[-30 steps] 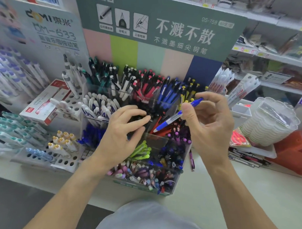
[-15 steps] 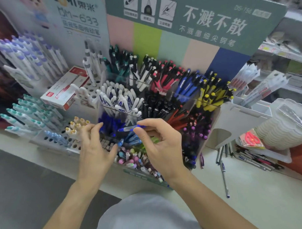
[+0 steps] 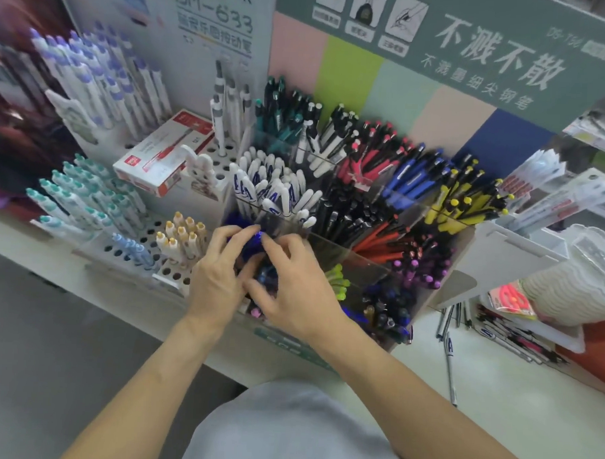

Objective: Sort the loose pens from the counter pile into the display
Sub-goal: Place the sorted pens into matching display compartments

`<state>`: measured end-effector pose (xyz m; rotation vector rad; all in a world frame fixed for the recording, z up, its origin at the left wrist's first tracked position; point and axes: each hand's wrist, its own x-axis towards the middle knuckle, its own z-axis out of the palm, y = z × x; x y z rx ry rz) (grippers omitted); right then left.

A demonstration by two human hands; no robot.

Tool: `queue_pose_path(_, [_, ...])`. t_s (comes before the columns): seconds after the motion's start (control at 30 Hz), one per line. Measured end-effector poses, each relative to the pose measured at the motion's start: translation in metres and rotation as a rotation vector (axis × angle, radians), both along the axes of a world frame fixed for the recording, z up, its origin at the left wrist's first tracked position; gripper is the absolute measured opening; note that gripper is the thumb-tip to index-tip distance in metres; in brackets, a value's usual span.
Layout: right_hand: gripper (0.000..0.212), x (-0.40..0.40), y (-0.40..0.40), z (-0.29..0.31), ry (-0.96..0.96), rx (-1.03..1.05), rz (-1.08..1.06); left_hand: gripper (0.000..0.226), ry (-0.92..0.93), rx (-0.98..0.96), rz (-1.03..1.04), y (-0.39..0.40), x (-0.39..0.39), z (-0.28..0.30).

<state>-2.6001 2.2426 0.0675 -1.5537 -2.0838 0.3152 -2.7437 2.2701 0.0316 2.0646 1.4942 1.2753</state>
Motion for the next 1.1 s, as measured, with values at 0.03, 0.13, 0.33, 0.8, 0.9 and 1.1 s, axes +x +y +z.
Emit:
queue_pose_path(0.03, [0.067, 0.002, -0.002, -0.001, 0.005, -0.007, 0.015, 0.043, -0.003, 0.024, -0.024, 0.001, -0.001, -0.001])
queue_pose_path(0.13, [0.051, 0.004, 0.001, -0.004, 0.078, 0.069, -0.001, 0.034, -0.026, 0.073, -0.057, 0.005, -0.004, 0.003])
queue_pose_path(0.33, [0.014, 0.018, 0.013, -0.005, 0.063, 0.284, -0.108, 0.026, 0.09, 0.017, 0.044, 0.004, -0.017, 0.014])
queue_pose_path(0.8, [0.049, 0.013, -0.002, -0.005, -0.053, 0.163, -0.111, 0.029, 0.074, 0.101, 0.017, 0.01, 0.004, 0.0])
queue_pose_path(0.9, [0.032, 0.011, 0.008, -0.004, -0.037, 0.176, -0.036, 0.034, 0.133, 0.119, 0.007, 0.001, 0.003, -0.003])
queue_pose_path(1.1, [0.046, 0.015, -0.003, 0.003, -0.105, 0.163, -0.152, 0.036, 0.051, 0.032, -0.063, -0.01, 0.003, 0.004])
